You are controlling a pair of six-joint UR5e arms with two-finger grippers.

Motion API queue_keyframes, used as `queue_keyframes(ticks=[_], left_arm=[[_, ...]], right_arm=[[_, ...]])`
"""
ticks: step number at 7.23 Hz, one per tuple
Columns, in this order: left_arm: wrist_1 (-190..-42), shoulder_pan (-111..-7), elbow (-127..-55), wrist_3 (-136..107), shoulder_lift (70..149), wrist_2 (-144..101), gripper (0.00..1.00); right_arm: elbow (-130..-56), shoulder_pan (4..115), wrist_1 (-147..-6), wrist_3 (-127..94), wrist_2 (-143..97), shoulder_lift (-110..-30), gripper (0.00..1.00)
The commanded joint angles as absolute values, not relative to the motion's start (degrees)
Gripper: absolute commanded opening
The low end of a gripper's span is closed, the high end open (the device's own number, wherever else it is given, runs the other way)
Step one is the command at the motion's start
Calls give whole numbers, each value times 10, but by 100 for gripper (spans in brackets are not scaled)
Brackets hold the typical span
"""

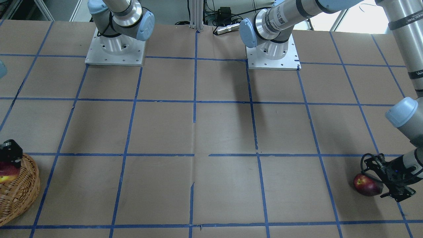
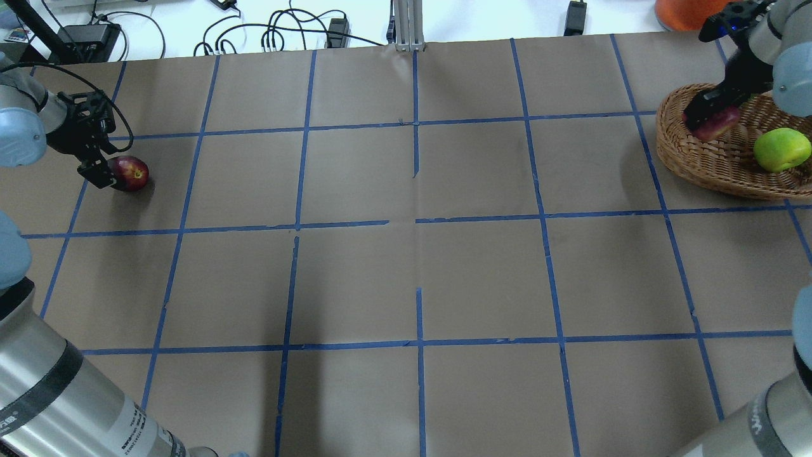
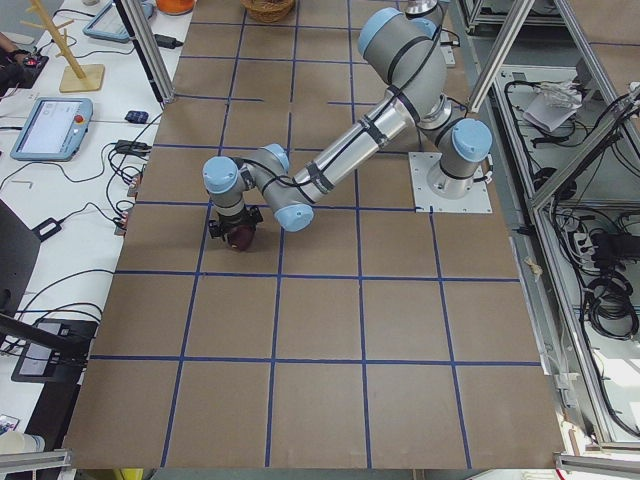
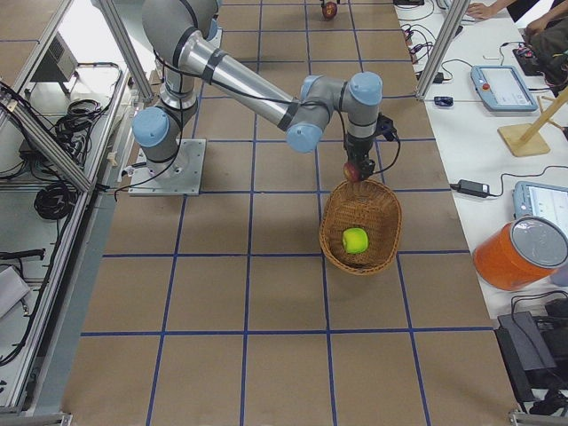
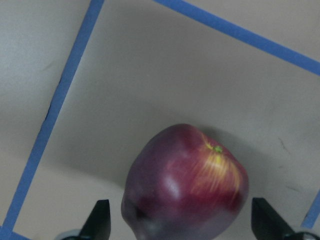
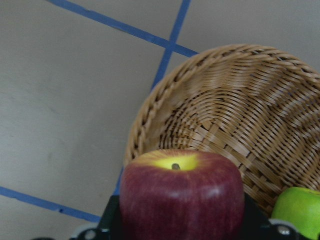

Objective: Put all apples into basket
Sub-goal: 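Release the red apple into the basket while the left gripper lifts the dark red apple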

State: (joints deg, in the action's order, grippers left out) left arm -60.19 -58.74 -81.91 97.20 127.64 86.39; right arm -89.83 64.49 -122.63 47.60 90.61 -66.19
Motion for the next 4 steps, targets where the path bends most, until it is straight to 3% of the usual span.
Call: queue_keyframes(ticks=[1, 2, 3, 4], left_arm=[[-592, -589, -818, 970, 1288, 850, 100], [-587, -589, -821, 968, 1291, 847, 99], [-586, -590, -822, 963, 1291, 846, 74], [-587, -590, -819, 941, 1287, 847, 43]], right_arm=[[-896, 607, -1322, 548, 911, -614, 38], [-902, 606, -1338, 561, 908, -607, 99], [-895, 605, -1334, 573, 913, -608, 100], [-895, 606, -1328, 572, 926, -613, 100]])
